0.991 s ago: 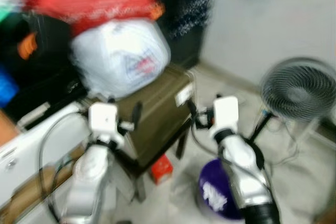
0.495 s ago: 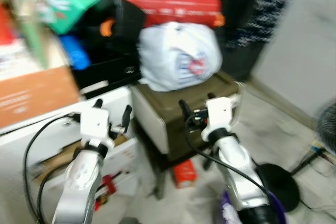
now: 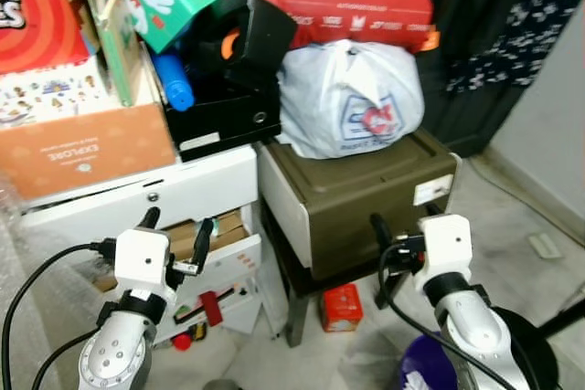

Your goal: Clean up the room

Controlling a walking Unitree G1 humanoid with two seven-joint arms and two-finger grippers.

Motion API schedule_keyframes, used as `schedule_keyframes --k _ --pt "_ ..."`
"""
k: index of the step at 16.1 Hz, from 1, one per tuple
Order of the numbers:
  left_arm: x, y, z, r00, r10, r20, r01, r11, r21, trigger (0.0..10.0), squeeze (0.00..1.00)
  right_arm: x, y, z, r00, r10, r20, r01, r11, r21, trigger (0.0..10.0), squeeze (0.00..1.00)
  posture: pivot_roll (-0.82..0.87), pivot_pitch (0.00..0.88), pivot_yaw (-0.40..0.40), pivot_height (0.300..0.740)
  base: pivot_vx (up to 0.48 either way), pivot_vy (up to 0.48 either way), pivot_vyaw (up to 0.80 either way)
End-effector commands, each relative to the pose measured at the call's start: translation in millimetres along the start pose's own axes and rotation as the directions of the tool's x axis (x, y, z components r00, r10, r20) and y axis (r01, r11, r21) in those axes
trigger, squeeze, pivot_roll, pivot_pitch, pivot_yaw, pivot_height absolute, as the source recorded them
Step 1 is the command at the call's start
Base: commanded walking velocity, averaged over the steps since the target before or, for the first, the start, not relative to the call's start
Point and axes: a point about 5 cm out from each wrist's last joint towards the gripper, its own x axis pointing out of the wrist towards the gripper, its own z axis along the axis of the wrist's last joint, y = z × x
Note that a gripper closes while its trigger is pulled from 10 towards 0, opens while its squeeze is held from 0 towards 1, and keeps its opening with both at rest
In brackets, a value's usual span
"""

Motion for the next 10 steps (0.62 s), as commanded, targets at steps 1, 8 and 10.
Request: schedule_keyframes --k 1,8,10 --pt "1.5 0.9 1.8 1.0 -0.01 0.0 0.01 1.0 0.006 10.0 0.0 3.9 1.8 11.1 0.999 0.013 0.037 -0.013 1.0 -0.015 10.0 0.0 0.04 0.0 -0.051 0.74 0.0 0.0 0.8" --pt "10.4 -0.2 4.9 0.999 -0.029 0.016 0.029 1.0 0.008 10.0 0.0 11.2 9.5 12.3 0.999 0.041 0.028 -0.042 0.999 0.024 10.0 0.0 0.04 0.0 -0.058 0.74 0.0 0.0 0.8" --pt "14.2 -3.3 6.3 0.999 -0.04 0.024 0.04 0.999 0.003 10.0 0.0 12.9 8.5 11.0 0.999 0.037 0.019 -0.038 0.998 0.042 10.0 0.0 0.04 0.0 -0.059 0.74 0.0 0.0 0.8"
